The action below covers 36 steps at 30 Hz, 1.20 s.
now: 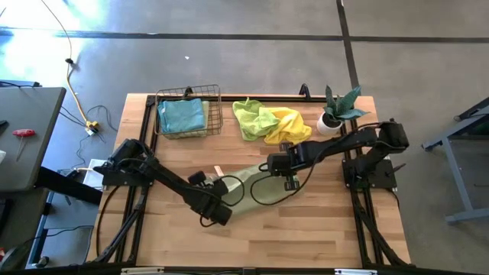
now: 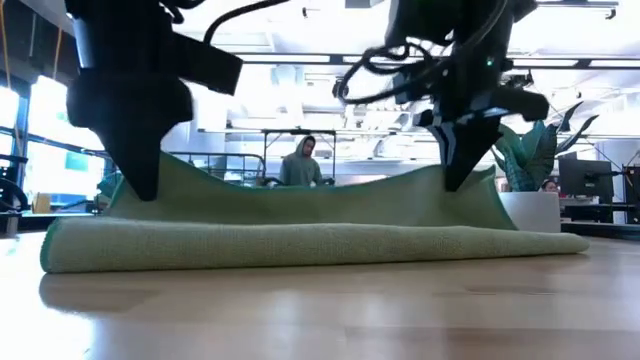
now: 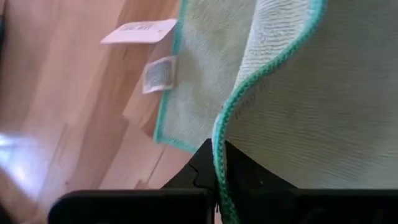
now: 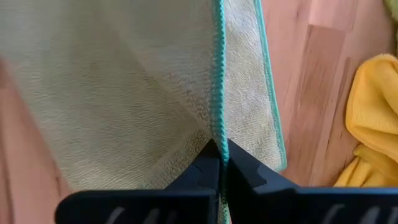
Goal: Fold microfiber towels
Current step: Fold the green towel
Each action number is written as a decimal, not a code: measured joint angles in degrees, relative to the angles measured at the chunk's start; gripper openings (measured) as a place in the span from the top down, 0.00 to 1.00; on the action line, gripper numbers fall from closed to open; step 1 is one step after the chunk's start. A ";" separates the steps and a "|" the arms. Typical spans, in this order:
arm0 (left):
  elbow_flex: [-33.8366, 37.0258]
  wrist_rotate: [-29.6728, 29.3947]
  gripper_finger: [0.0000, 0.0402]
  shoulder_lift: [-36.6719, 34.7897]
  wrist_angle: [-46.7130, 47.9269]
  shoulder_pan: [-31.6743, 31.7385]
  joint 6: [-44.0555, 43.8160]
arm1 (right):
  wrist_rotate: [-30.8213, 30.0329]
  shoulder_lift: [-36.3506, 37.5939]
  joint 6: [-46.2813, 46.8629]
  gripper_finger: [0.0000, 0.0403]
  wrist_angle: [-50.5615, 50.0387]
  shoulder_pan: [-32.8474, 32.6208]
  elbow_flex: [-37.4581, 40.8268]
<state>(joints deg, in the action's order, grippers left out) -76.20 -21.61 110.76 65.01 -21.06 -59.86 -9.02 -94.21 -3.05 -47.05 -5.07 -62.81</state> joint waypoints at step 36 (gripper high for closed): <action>2.44 -4.09 0.77 -0.07 -4.62 0.19 13.35 | -4.20 -2.73 5.74 0.64 -0.21 -1.47 0.00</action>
<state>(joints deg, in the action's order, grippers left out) -73.76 -25.70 110.69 60.39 -20.88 -46.51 -13.22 -96.95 2.69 -47.26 -6.54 -62.81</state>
